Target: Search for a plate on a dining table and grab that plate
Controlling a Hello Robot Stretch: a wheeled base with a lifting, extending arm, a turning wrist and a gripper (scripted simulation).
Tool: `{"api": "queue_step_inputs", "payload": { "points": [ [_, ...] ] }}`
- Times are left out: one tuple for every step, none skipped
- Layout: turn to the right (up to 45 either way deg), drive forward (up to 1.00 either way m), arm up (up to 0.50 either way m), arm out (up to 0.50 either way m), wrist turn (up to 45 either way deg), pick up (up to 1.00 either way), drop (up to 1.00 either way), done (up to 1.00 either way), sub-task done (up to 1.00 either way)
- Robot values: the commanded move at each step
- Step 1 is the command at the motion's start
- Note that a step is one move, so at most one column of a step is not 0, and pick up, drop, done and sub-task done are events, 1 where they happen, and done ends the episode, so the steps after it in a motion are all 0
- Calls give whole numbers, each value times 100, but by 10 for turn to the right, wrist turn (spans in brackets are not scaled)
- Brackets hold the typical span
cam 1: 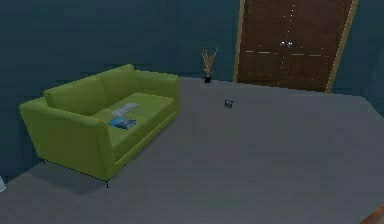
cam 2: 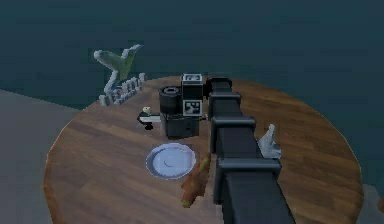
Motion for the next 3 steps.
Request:
{"api": "queue_step_inputs", "payload": {
  "points": [
    [0,0,-26,0,0,0,0,0,0],
    [0,0,0,0,0,100,0,0,0],
    [0,0,10,0,0,0,0,0,0]
  ]
}}
